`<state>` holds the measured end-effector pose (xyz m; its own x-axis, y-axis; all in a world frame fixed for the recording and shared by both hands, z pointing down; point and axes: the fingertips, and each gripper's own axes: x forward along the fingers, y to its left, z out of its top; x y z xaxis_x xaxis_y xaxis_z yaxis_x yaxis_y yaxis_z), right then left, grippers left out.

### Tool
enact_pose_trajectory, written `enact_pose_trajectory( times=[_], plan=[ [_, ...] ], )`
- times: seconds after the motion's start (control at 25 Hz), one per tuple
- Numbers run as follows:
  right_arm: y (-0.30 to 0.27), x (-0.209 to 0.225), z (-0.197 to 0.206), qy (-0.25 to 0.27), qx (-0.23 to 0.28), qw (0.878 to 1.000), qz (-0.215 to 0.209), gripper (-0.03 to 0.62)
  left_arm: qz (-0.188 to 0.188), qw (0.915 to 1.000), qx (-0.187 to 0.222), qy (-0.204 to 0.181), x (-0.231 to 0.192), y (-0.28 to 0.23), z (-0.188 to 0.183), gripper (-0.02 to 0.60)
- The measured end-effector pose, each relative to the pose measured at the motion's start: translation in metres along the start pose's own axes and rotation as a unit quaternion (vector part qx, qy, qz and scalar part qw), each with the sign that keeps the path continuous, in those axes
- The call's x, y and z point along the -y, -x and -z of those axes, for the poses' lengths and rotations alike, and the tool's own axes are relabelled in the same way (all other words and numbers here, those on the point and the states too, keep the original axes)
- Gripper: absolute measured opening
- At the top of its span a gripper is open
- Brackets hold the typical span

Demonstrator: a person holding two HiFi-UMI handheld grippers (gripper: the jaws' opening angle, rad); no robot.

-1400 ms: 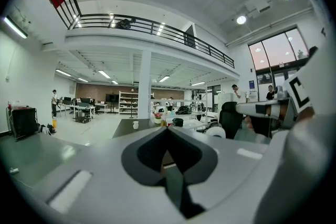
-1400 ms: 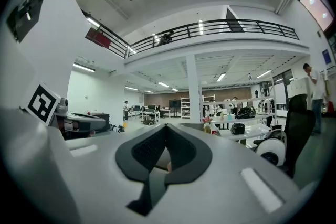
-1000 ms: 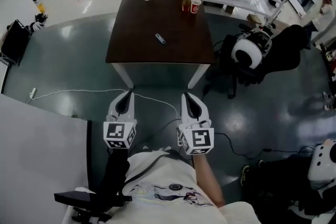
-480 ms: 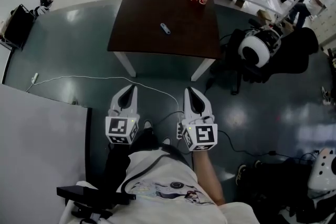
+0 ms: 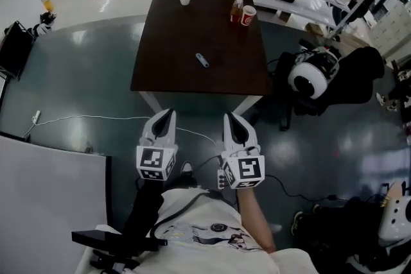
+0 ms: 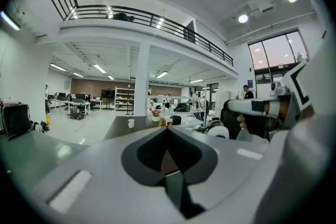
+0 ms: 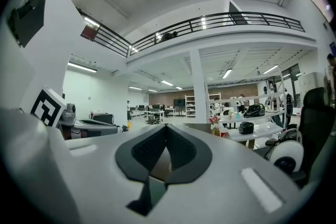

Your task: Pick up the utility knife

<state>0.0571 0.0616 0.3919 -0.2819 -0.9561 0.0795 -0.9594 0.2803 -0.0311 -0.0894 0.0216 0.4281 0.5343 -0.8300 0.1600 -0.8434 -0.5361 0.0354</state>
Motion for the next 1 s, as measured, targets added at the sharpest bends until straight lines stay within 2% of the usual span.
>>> enact_pose_trajectory(
  times=[0.24,0.48,0.84,1.0],
  plan=[
    [-0.031,-0.004,0.005,0.0,-0.014,1.0,0.015,0.002,0.018,0.9997,-0.015,0.012,-0.025,-0.027,0.007,-0.002],
    [-0.051,0.005,0.012,-0.002,-0.027,0.999,0.022,0.002,0.03,0.999,-0.027,0.02,-0.031,-0.049,0.015,-0.002],
    [-0.102,0.04,0.01,0.001,-0.017,1.0,0.005,0.002,0.015,0.9994,-0.024,0.021,-0.043,-0.105,0.01,-0.002],
    [-0.132,0.064,-0.006,0.0,0.002,1.0,-0.005,0.002,0.003,0.9999,-0.009,0.013,-0.051,-0.137,-0.012,-0.002]
  ],
)
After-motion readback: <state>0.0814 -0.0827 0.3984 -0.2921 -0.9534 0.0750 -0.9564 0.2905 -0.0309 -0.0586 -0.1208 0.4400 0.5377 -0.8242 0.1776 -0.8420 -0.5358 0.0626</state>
